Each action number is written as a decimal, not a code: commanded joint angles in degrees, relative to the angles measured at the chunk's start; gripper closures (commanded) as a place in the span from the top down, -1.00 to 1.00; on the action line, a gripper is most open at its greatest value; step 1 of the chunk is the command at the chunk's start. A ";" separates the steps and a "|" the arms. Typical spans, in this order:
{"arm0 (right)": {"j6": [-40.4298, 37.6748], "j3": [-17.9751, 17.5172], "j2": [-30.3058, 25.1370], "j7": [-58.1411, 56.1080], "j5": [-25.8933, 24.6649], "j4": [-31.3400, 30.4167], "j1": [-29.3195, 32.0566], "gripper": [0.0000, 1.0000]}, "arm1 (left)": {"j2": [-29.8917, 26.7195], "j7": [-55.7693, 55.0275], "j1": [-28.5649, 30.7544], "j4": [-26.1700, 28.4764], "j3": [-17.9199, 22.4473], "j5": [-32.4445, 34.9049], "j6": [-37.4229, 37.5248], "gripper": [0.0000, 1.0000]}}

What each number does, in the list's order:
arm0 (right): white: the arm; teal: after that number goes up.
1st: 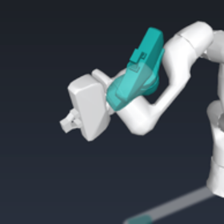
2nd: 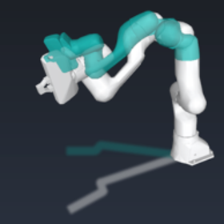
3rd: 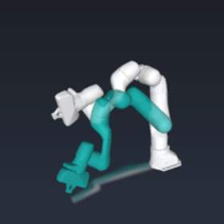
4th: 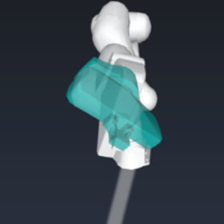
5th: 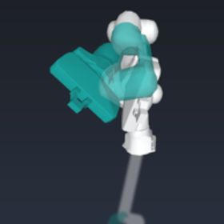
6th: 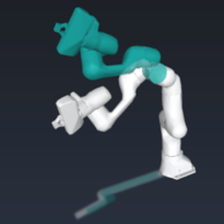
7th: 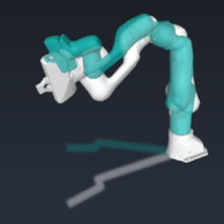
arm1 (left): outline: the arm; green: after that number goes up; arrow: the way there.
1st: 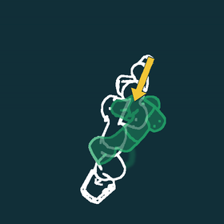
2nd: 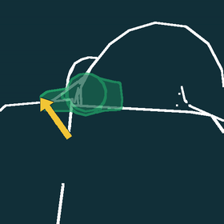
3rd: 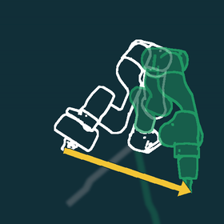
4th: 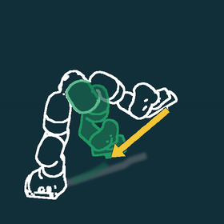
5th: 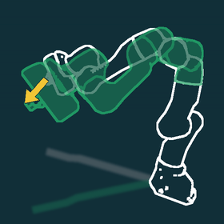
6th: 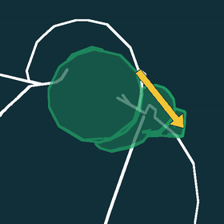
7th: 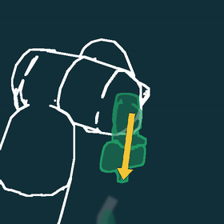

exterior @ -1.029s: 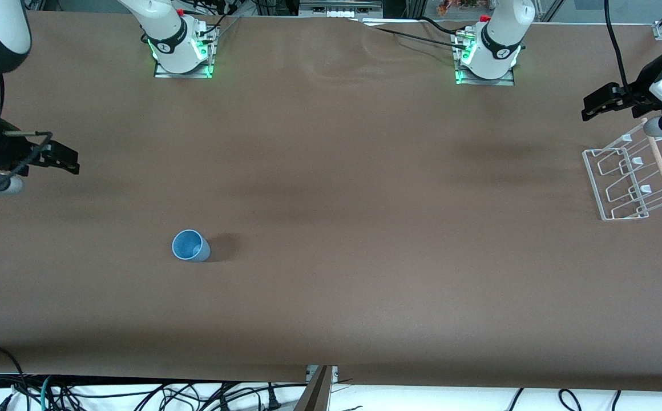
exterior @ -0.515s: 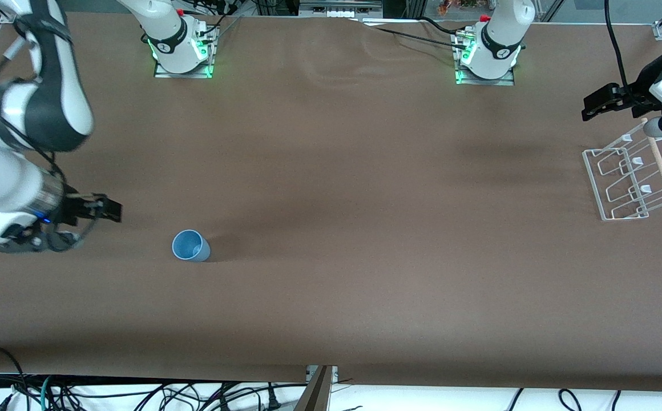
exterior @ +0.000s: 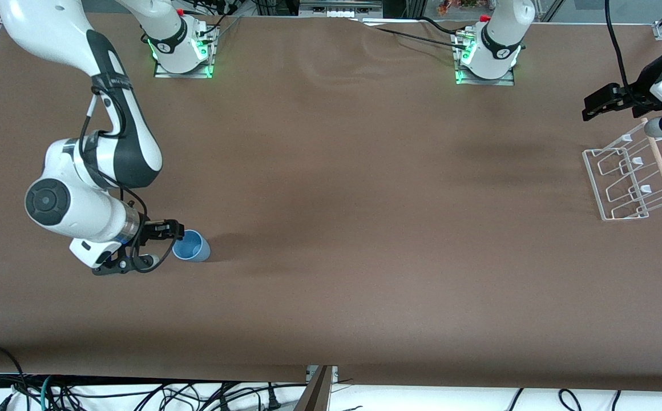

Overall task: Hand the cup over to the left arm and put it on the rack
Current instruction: 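Close the right gripper on the light-blue cup rim, then lift the cup and tilt it sideways with the right gripper, then hold the cup with the right gripper while the left gripper approaches, then close the left gripper on the cup base, then open the right gripper while the left gripper pulls the cup away, then carry the cup to the wire rack with the left gripper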

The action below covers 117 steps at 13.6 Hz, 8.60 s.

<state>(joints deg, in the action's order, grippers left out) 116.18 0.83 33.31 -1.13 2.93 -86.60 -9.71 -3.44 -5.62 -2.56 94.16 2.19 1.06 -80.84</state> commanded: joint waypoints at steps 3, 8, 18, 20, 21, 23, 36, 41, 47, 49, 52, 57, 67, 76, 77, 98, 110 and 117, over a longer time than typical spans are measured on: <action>-0.16 -0.04 2.37 -1.06 0.85 -0.14 0.75 1.00 | -1.31 1.23 0.45 0.93 -0.08 0.78 -0.37 1.00; 1.67 0.05 4.22 -1.06 0.50 -0.15 1.45 1.00 | -1.31 1.23 0.45 0.93 -0.08 0.87 -0.46 1.00; 4.05 0.05 6.15 -0.19 0.41 -0.06 0.75 -1.00 | -1.31 1.23 0.36 0.14 -0.08 1.05 -0.55 1.00; 4.05 -0.04 6.15 -0.10 0.68 -0.06 0.75 -1.00 | -1.31 1.23 0.36 0.14 -0.08 1.05 -0.64 1.00; 3.97 -0.04 6.07 -0.01 0.94 0.12 0.75 -1.00 | -1.31 1.23 0.36 0.23 -0.08 1.05 -0.64 1.00; 3.96 -0.12 5.80 -0.01 1.29 0.64 0.84 -1.00 | -1.31 1.23 0.36 0.23 0.00 1.05 -0.55 1.00; 0.27 -14.26 5.36 22.56 23.35 15.05 0.40 -1.00 | -1.22 1.14 0.45 0.49 0.09 1.22 -0.55 1.00; 1.32 -17.52 5.45 23.90 38.28 18.22 -0.65 -1.00 | -0.96 11.03 0.45 0.50 0.18 0.44 -1.51 1.00; 2.47 -20.60 5.27 25.38 38.99 18.31 -1.89 -1.00 | 0.36 30.81 -0.61 4.44 -4.20 -5.80 -12.39 1.00; 2.56 -21.74 5.27 25.92 40.83 18.31 -1.89 -1.00 | 2.37 33.22 -1.57 5.84 -7.71 -8.61 -19.33 1.00; 2.56 -21.92 5.36 25.57 41.72 18.31 -1.89 -1.00 | 3.35 33.31 -2.36 10.67 -15.70 -8.54 -32.85 1.00; 2.56 -22.80 5.36 25.66 41.81 18.31 -1.98 -1.00 | 7.56 33.13 -2.98 11.83 -26.52 0.12 -47.72 1.00; 3.26 -24.47 5.62 25.13 43.56 18.22 -2.68 -1.00 | 14.60 32.43 -6.50 10.60 -30.05 10.01 -58.91 1.00; -0.68 -24.47 5.45 24.78 43.66 18.22 -2.68 -1.00 | 14.86 32.86 -6.41 7.62 -29.70 14.76 -58.82 1.00; -0.87 -24.47 5.36 24.95 43.66 18.22 -2.77 -1.00 | 15.21 32.78 -6.41 7.18 -29.62 14.76 -58.82 1.00; -2.45 -25.26 5.27 26.89 43.74 18.22 -3.65 1.00 | 17.59 32.25 -6.23 5.85 -29.00 14.58 -60.58 -1.00; -8.69 -24.56 3.61 26.27 35.52 20.68 8.13 1.00 | 7.48 32.96 7.20 9.81 -28.91 6.33 -42.06 -1.00; -11.58 -24.47 3.43 23.12 19.23 20.68 12.25 1.00 | 7.66 37.70 18.10 9.64 -24.87 12.08 -17.64 -1.00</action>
<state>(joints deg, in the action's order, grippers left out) 106.43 -23.22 37.45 23.95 24.66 -65.90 0.85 5.63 30.97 14.39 103.01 -23.04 9.79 -104.16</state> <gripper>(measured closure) 0.000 0.379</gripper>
